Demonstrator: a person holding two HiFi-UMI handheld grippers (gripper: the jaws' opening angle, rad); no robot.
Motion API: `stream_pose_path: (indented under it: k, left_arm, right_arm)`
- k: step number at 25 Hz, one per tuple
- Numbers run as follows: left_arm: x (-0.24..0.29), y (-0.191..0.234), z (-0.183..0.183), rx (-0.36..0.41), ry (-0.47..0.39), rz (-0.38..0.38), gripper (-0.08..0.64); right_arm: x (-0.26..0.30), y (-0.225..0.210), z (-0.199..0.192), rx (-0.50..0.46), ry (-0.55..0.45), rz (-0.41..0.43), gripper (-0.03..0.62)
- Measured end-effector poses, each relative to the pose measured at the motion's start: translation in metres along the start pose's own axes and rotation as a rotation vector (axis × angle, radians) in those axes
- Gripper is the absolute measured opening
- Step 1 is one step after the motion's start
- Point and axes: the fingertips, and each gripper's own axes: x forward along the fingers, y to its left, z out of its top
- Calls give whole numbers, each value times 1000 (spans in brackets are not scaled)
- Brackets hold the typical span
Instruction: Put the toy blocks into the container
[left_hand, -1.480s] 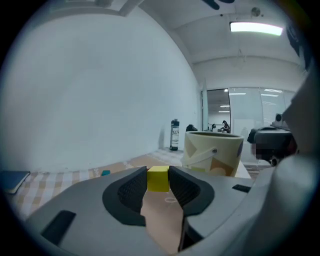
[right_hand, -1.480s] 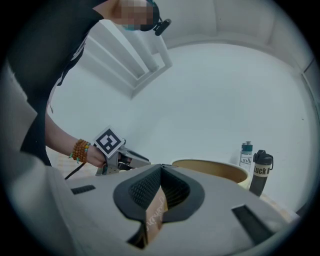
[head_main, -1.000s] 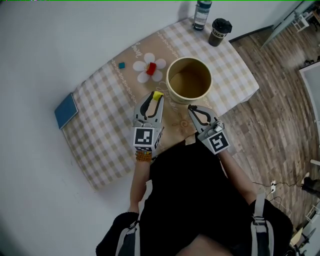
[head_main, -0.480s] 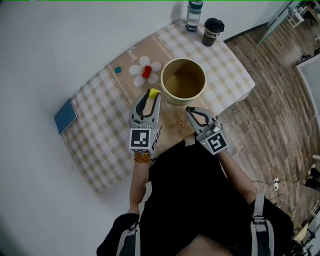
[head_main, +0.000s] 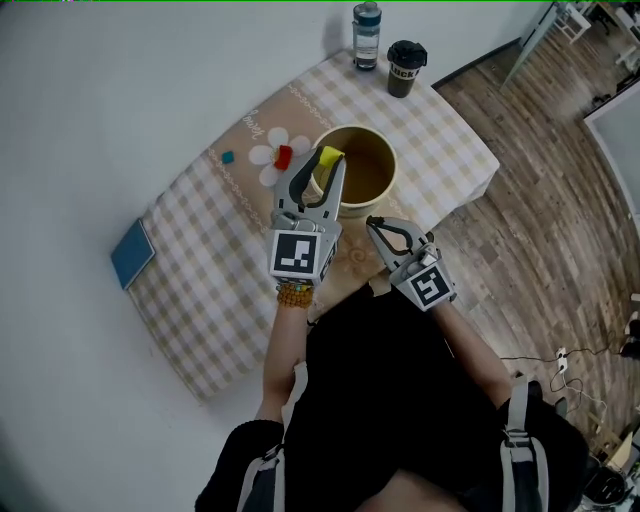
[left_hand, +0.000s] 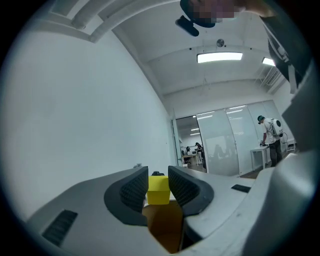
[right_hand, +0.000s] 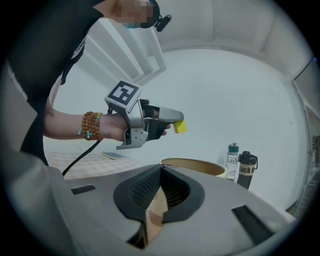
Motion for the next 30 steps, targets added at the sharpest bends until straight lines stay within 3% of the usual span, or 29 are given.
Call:
stream_pose_path:
  k: [6, 17, 24, 30]
  left_arm:
    - [7, -13, -15, -20, 21, -66, 130]
    - [1, -1, -24, -24, 39, -55, 131]
    - [-17, 44, -37, -32, 51, 48, 129]
    - [-34, 113, -89, -66, 122, 198, 129]
  right_arm:
    - [-4, -4, 1, -1, -4, -19, -2]
    - [4, -2, 1, -9, 6, -3, -2]
    - [14, 2, 0, -17, 8, 15, -2]
    - [22, 3, -3, -14, 21, 24, -2]
